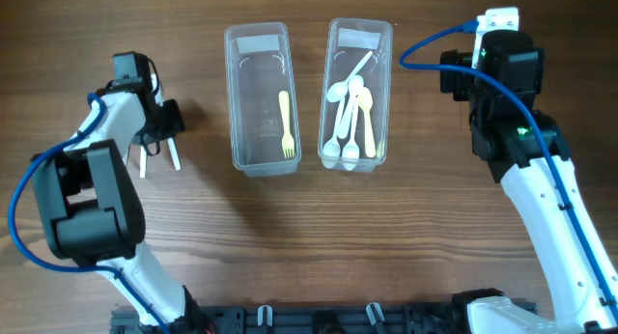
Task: Pack container
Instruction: 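Lower the white fork into the left container and open gripper, then grasp the next white fork with the left gripper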
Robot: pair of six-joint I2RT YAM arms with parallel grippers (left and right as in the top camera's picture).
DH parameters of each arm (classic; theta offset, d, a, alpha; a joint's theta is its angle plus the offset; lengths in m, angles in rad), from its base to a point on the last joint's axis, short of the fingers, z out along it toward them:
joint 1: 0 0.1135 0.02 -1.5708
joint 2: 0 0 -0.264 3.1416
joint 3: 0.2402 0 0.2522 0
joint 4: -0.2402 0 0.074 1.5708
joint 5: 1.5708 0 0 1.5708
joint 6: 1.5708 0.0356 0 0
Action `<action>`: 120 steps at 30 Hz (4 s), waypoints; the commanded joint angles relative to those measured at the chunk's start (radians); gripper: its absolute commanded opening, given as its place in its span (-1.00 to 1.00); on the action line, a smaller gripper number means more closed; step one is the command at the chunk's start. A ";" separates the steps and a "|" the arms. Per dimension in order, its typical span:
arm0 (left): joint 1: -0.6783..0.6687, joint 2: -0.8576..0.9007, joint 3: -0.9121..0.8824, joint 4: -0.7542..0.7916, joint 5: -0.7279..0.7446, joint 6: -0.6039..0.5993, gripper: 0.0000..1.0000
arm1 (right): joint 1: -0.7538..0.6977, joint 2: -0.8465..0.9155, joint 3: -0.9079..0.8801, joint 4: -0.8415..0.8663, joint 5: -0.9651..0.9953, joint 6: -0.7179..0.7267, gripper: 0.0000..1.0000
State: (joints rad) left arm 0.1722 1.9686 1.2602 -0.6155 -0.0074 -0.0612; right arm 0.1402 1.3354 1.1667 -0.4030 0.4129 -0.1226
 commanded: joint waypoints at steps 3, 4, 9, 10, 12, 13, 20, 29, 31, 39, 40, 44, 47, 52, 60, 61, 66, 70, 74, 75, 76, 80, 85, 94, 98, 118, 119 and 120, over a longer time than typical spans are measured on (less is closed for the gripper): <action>-0.012 -0.319 0.008 -0.012 0.135 -0.008 -0.92 | 0.002 0.003 0.001 0.005 0.024 -0.009 1.00; -0.021 -0.372 0.008 -0.012 0.135 -0.030 -0.92 | 0.002 0.003 0.001 0.005 0.024 -0.009 0.99; -0.111 -0.607 0.008 -0.032 0.257 -0.079 -0.92 | 0.002 0.003 0.001 0.005 0.024 -0.009 1.00; -0.128 -0.621 0.008 -0.037 0.263 -0.079 -0.92 | 0.002 0.003 0.001 0.005 0.024 -0.009 1.00; -0.182 -0.636 0.008 -0.048 0.261 -0.082 -0.92 | 0.002 0.003 0.001 0.005 0.024 -0.009 0.99; -0.209 -0.628 0.007 -0.054 0.261 -0.082 -0.92 | 0.002 0.003 0.001 0.005 0.024 -0.009 0.99; -0.336 -0.446 0.007 -0.012 0.262 -0.138 -0.92 | 0.002 0.003 0.001 0.005 0.024 -0.009 1.00; -0.377 -0.296 0.008 0.080 0.266 -0.138 -0.02 | 0.002 0.003 0.001 0.005 0.024 -0.009 1.00; -0.363 -0.313 0.008 0.081 0.265 -0.134 0.19 | 0.002 0.003 0.001 0.005 0.024 -0.009 1.00; -0.172 -0.515 0.008 -0.074 0.106 -0.126 0.20 | 0.002 0.003 0.001 0.005 0.024 -0.009 0.99; -0.130 -0.536 0.008 -0.120 0.037 -0.126 0.21 | 0.002 0.003 0.001 0.005 0.024 -0.009 0.99; -0.024 -0.530 0.008 -0.219 -0.018 -0.033 0.22 | 0.002 0.003 0.001 0.005 0.024 -0.009 0.99; 0.034 -0.484 -0.002 -0.235 -0.017 0.011 0.19 | 0.002 0.003 0.001 0.005 0.024 -0.009 1.00; 0.053 -0.380 -0.019 -0.219 -0.017 0.117 0.04 | 0.002 0.003 0.001 0.005 0.024 -0.009 0.99; 0.053 -0.150 -0.019 -0.140 -0.018 0.167 -0.10 | 0.002 0.003 0.001 0.005 0.024 -0.009 0.99; 0.053 -0.121 -0.019 -0.130 -0.027 0.177 -0.08 | 0.002 0.003 0.001 0.005 0.024 -0.009 0.99; 0.055 -0.055 -0.019 -0.077 -0.032 0.189 -0.03 | 0.002 0.003 0.001 0.005 0.024 -0.009 1.00; 0.055 -0.050 -0.019 -0.032 -0.048 0.219 0.01 | 0.002 0.003 0.001 0.005 0.024 -0.009 1.00; 0.055 -0.050 -0.019 -0.006 -0.055 0.238 0.00 | 0.002 0.003 0.001 0.005 0.024 -0.009 0.99; 0.055 -0.050 -0.019 -0.003 -0.055 0.240 -0.01 | 0.002 0.003 0.001 0.005 0.024 -0.009 0.99; 0.055 -0.050 -0.019 0.001 -0.055 0.242 -0.01 | 0.002 0.003 0.001 0.005 0.024 -0.009 1.00; 0.060 -0.043 -0.019 0.034 -0.081 0.255 0.01 | 0.002 0.003 0.001 0.005 0.024 -0.009 1.00; 0.070 -0.032 -0.019 0.052 -0.080 0.264 0.01 | 0.002 0.003 0.001 0.005 0.024 -0.009 0.99; 0.075 0.042 -0.019 0.059 -0.068 0.264 0.01 | 0.002 0.003 0.001 0.005 0.024 -0.009 1.00; 0.075 0.042 -0.019 0.055 -0.068 0.264 -0.14 | 0.002 0.003 0.001 0.005 0.024 -0.009 1.00; -0.082 -0.238 0.004 0.006 -0.066 0.172 -0.92 | 0.002 0.003 0.001 0.005 0.024 -0.009 0.99; -0.109 -0.279 0.004 0.006 -0.045 0.148 -0.92 | 0.002 0.003 0.001 0.005 0.024 -0.009 1.00; -0.131 -0.308 0.004 0.006 -0.017 0.131 -0.92 | 0.002 0.003 0.001 0.005 0.024 -0.009 0.99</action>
State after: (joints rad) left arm 0.1135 1.8122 1.2499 -0.6121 -0.0799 0.1402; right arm 0.1402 1.3354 1.1667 -0.4030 0.4133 -0.1257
